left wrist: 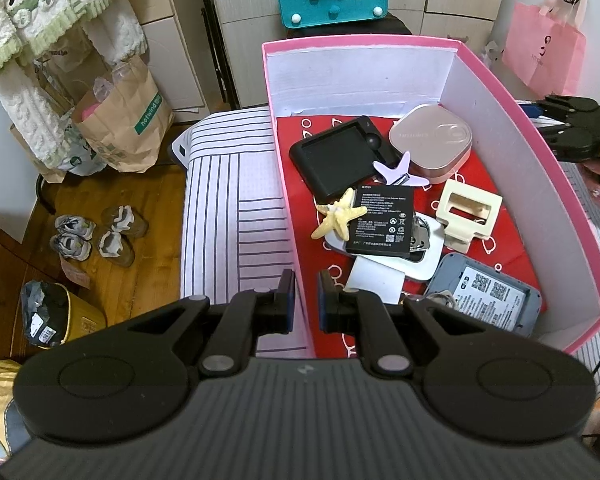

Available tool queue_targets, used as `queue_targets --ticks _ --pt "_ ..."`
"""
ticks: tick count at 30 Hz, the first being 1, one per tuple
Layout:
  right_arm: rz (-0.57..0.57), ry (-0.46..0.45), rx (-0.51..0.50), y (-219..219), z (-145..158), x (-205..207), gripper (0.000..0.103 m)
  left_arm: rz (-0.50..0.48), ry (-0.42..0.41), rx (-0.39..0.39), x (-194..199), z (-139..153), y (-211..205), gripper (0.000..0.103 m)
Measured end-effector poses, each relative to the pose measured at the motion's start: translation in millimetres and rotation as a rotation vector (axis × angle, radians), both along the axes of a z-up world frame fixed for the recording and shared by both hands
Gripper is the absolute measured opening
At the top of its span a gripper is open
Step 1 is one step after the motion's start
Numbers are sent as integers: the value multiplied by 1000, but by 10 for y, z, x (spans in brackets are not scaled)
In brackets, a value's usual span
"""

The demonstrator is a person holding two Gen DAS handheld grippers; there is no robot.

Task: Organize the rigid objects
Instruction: 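Grasp the gold AA battery upright with the right gripper, then drop the AA battery into the pink box and open the right gripper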

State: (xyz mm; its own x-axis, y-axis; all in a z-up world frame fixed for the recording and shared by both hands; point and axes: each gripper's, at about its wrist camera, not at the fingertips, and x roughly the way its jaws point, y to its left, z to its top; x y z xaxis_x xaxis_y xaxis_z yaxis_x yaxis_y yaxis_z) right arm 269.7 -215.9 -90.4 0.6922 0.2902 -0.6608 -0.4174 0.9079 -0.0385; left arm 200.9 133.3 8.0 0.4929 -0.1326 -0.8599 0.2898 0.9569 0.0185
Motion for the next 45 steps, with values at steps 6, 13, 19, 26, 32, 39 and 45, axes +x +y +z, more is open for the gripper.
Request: queue_targets --ticks 6,13,19,26,32,39,45 --pt "-7 88 63 -40 -8 30 12 -1 0 -2 -4 4 -4 10" --pt "-40 74 18 81 192 -276 12 -3 0 -5 -6 4 -5 10" --pt "-41 82 183 45 632 -553 12 -12 -8 -9 -12 10 -5 10" --pt "50 68 384 224 1058 -755 12 -22 -3 -22 12 9 36 10" --pt "196 228 476 703 1092 -666 12 -24 -6 -34 11 -6 56 10" --pt "242 284 275 1406 1040 -395 12 -28 -8 -59 11 -16 88 10" --pt "282 308 105 1852 936 -32 12 -40 -10 -61 11 -18 98 10"
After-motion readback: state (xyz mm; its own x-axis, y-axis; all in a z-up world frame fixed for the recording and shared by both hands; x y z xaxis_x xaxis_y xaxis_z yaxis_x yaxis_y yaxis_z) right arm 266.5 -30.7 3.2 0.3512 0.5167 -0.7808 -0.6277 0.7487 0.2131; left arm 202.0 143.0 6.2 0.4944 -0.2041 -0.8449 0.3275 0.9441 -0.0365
